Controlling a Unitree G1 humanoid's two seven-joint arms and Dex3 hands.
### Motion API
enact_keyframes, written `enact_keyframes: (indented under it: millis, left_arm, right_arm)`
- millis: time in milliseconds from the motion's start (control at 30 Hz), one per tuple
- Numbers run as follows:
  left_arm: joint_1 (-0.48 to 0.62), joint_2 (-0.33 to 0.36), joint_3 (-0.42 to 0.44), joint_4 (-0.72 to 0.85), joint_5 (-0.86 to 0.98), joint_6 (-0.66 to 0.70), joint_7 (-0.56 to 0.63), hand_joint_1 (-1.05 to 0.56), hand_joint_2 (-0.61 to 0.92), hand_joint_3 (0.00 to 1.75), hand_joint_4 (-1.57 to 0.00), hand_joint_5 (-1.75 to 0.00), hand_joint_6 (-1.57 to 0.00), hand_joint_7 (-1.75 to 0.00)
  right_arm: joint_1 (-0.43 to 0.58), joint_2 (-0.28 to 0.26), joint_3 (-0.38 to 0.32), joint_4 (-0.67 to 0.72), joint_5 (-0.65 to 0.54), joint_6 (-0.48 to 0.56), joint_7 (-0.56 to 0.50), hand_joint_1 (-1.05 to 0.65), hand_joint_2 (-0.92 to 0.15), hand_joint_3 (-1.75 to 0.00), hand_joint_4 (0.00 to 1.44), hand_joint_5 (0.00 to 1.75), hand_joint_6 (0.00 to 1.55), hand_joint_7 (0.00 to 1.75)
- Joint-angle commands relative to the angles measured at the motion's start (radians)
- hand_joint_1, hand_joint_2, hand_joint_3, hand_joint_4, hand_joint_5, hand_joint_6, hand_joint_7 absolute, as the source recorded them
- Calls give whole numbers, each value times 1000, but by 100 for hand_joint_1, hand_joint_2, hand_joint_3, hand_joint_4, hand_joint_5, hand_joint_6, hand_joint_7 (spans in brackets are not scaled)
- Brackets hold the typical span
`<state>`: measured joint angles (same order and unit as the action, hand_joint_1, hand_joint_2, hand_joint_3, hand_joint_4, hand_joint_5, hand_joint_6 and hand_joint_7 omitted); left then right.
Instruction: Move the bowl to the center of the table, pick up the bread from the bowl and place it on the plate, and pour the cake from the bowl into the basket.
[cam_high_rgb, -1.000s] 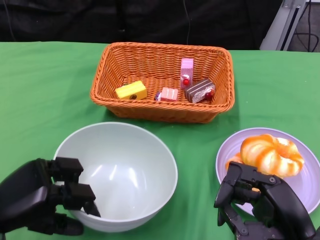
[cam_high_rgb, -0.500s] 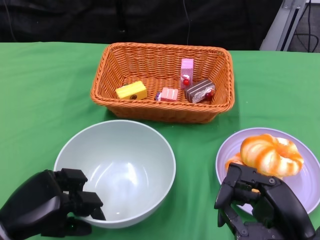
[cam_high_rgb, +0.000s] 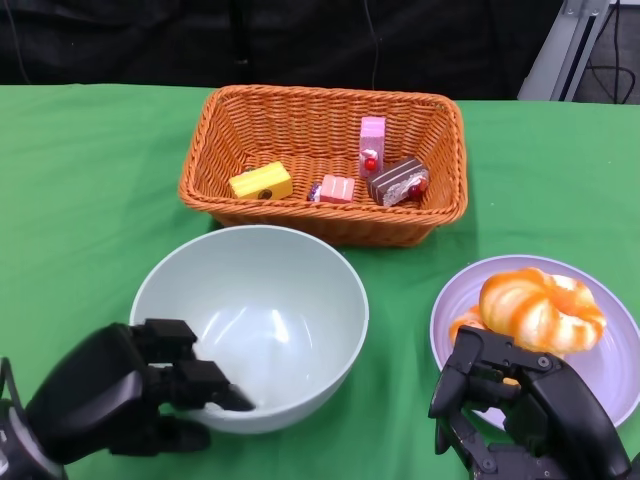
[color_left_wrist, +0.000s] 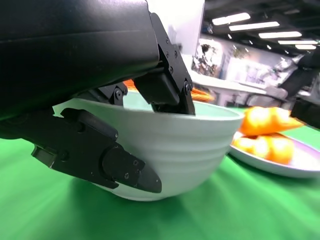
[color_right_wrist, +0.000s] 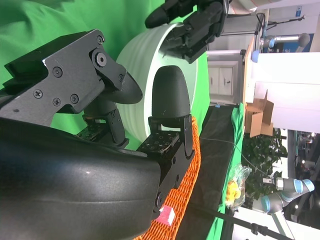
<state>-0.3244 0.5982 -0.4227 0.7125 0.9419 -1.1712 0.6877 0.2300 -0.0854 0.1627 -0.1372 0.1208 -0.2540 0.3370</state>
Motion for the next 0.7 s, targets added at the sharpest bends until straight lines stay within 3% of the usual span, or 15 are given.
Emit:
enact_keyframes:
  millis: [33, 167, 300, 467, 533, 567, 667, 700]
  left_arm:
    - [36, 67, -39, 0, -208, -37, -267, -70, 92, 1, -27, -7, -27, -1]
    - [117, 116, -84, -93, -546, 19, -580, -101, 92, 6, -2, 0, -3, 0]
    - [203, 143, -65, -248, -761, 147, -792, -105, 92, 15, 0, 0, 0, 0]
    - [270, 125, -26, -369, -1029, 289, -1021, -105, 92, 18, 0, 0, 0, 0]
    - [302, 97, -2, -421, -1207, 372, -1132, -105, 92, 18, 0, 0, 0, 0]
    - [332, 49, 28, -461, -1340, 433, -1159, -105, 92, 18, 0, 0, 0, 0]
    - [385, -72, 109, -532, -1529, 542, -1166, -103, 92, 25, -5, -2, -8, -3]
    - [397, -113, 136, -547, -1552, 567, -1154, -85, 92, 27, -18, -8, -15, -5]
  right_arm:
    - [0, -8, -11, 0, 10, -12, 3, 1, -56, -121, 75, 168, 71, 146]
    - [-2, -12, -14, 0, 8, -12, 5, 1, -56, -119, 75, 168, 71, 146]
    - [-6, -14, -19, 6, 16, -10, 12, 0, -56, -118, 75, 168, 71, 147]
    - [-11, -11, -19, 14, 8, -14, 11, 1, -56, -118, 75, 167, 71, 148]
    - [-12, -10, -20, 18, 7, -17, 11, 1, -56, -118, 76, 167, 71, 148]
    - [-12, -9, -20, 17, 10, -14, 12, 0, -56, -118, 76, 167, 71, 147]
    - [-14, -8, -20, 17, 17, -9, 16, 1, -56, -120, 76, 167, 71, 147]
    - [-14, -8, -19, 19, 19, -9, 17, 1, -56, -120, 75, 167, 72, 147]
